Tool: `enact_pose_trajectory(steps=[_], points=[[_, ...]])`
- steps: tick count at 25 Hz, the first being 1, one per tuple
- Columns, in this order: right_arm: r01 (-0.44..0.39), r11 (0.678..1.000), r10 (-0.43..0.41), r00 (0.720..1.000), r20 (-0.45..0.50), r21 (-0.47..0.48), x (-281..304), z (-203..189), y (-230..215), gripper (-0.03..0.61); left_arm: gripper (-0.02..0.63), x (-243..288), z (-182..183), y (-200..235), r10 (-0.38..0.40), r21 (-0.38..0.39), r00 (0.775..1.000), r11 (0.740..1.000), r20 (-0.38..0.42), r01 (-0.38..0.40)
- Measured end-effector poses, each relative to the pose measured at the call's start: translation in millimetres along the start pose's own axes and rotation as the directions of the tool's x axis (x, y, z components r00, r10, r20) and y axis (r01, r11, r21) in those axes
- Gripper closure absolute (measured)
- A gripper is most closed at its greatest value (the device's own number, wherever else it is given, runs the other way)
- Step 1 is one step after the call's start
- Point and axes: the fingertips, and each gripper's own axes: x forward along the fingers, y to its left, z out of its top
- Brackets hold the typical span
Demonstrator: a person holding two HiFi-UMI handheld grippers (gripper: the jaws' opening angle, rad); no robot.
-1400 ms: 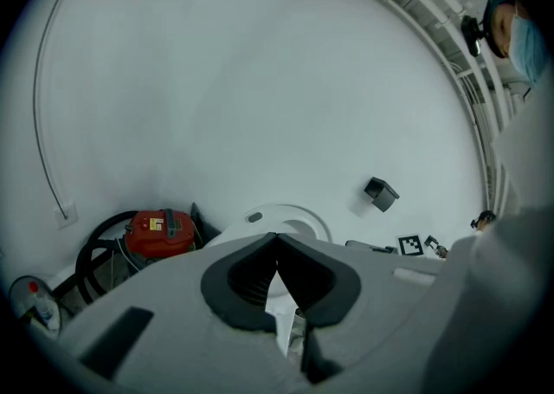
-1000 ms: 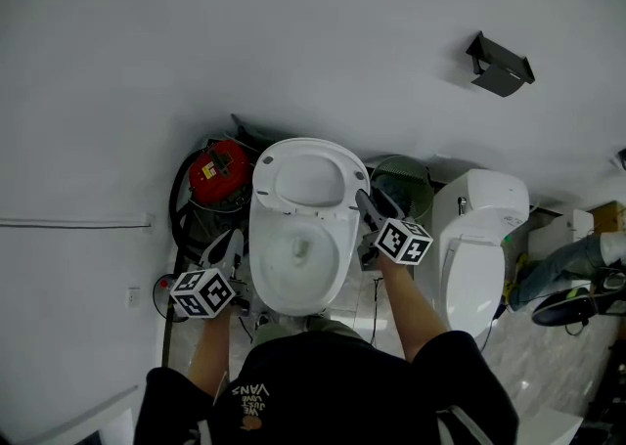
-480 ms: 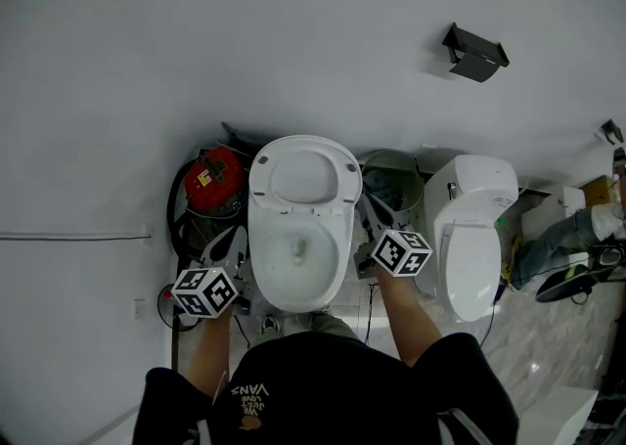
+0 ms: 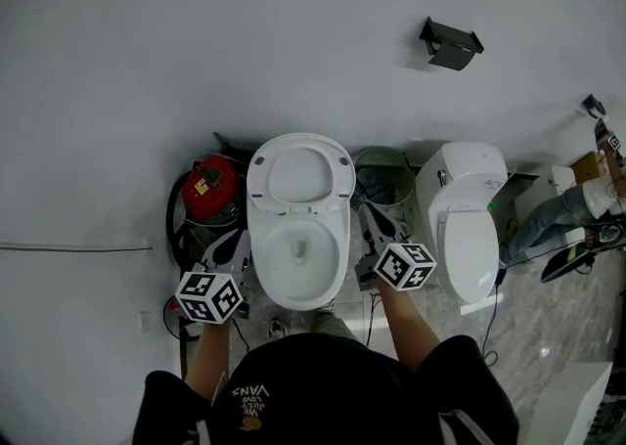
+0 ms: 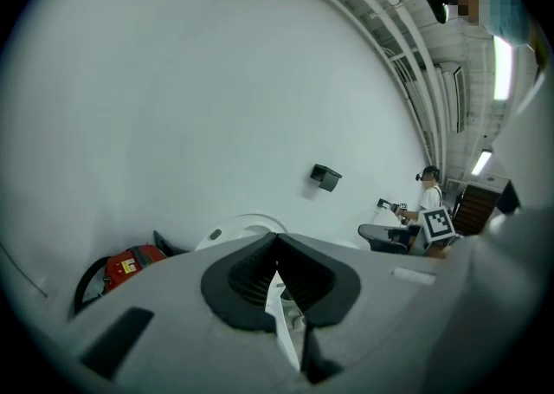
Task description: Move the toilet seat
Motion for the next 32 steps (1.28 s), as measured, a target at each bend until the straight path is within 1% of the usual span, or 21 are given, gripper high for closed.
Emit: enact_pose_trajectory(steps=[2,5,8,12,16,24,32], points=[[0.008,1.0,-0.008,1.0,0.02,-0.005,-10,0,9,0.578,0.612,-7,2,-2,-0.014,0.011,1.0,1.0,0.009,0.014],[0.02,1.0,-0.02,0.999,0.044,0.004,-23,-2,20,0.578,0.612,-18,2,-4,-0.02,0.034,1.0,0.999,0.001,0.02],[0.033,0.999,-0.033,0.998,0.05,0.013,-34,-9,30,0.578,0.612,-29,0,-4,-0.026,0.053,1.0,0.998,-0.014,0.026],[0.044,0.999,-0.044,0.998,0.051,0.016,-50,-24,46,0.578,0.612,-45,-5,-6,-0.064,0.062,0.998,0.996,-0.021,0.065],[0.043,0.998,-0.045,0.997,0.062,0.037,-62,-34,60,0.578,0.612,-59,-9,-6,-0.085,0.081,0.996,0.993,-0.032,0.087],[0.071,0.996,-0.075,0.995,0.07,0.05,-81,-54,76,0.579,0.612,-76,-20,-1,-0.104,0.107,0.993,0.988,-0.053,0.109],[0.095,0.994,-0.099,0.993,0.063,0.051,-97,-60,81,0.58,0.612,-84,-23,0,-0.118,0.105,0.991,0.987,-0.058,0.124]])
